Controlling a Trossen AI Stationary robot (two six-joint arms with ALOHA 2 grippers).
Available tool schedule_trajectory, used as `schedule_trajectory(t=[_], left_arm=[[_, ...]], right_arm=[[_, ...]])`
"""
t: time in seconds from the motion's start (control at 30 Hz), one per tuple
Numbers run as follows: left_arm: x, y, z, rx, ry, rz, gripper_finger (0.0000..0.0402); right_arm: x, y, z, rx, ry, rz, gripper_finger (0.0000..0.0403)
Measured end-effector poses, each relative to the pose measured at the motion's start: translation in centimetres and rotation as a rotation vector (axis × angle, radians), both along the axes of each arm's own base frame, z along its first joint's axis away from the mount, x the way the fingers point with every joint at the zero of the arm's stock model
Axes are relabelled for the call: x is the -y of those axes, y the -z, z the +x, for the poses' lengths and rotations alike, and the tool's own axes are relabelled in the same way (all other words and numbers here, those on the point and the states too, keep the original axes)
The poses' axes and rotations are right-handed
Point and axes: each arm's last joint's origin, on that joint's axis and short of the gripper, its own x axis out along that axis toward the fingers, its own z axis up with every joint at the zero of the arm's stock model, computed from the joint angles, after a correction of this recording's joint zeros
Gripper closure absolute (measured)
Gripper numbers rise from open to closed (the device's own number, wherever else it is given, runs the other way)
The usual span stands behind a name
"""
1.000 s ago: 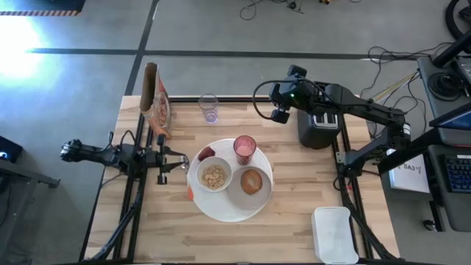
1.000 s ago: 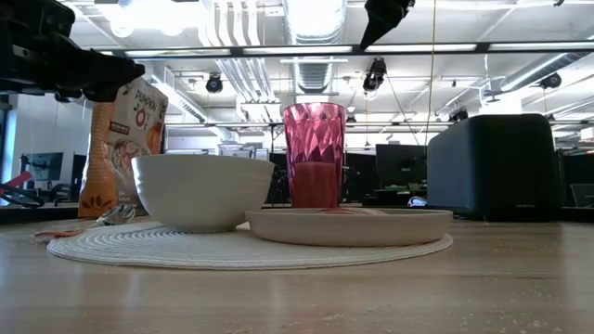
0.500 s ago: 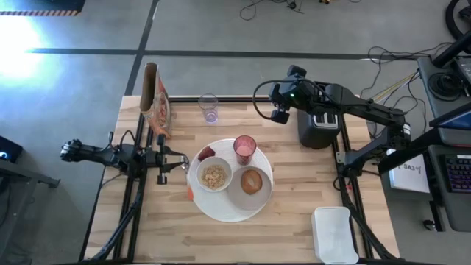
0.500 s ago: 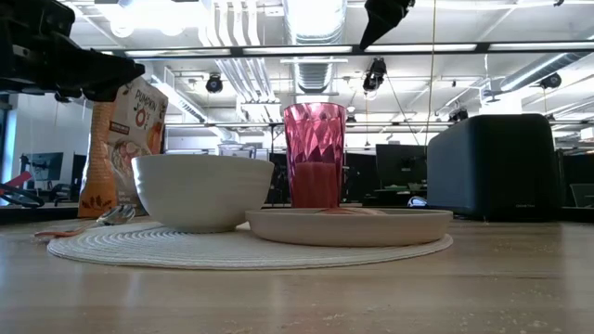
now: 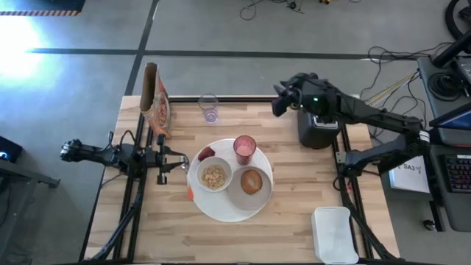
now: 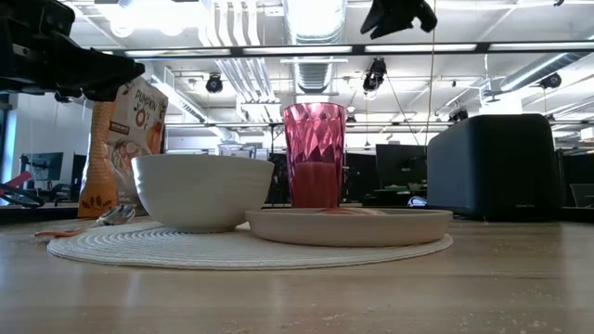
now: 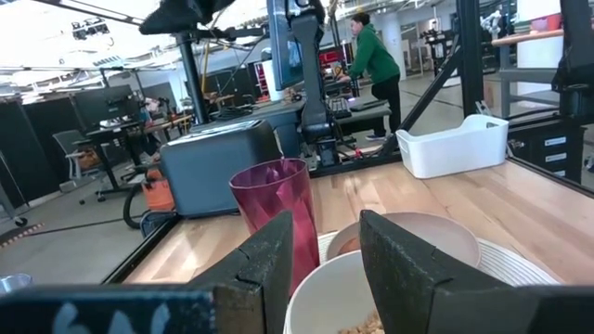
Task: Arrange a breakfast setting
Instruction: Return to Home Position
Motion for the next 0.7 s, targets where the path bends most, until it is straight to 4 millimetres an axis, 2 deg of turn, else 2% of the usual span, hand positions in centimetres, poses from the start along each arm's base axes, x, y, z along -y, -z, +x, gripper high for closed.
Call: schedule_trajectory(t=[0.13,0.2,0.4,0.7], left_arm=[[0.0,0.0,0.0,-0.001,0.0,0.0,0.0292],[0.0,0.0,0.0,-0.001,0.0,0.0,0.0292],[0.0,0.0,0.0,-0.004,0.0,0.001,0.0292],[0.0,0.1,0.0,-0.007,0.0,0.002,0.0292]], right_arm=[[0.1,1.9,-0.8,0.216,0.0,-0.087,0.0275],[-0.2,3.2,-1.3,0.274,-0.054,-0.112,0.0275],[-1.5,8.6,-3.9,0.313,-0.206,-0.074,0.0275],[-3.0,15.0,-8.6,0.467,-0.205,-0.1,0.0275]])
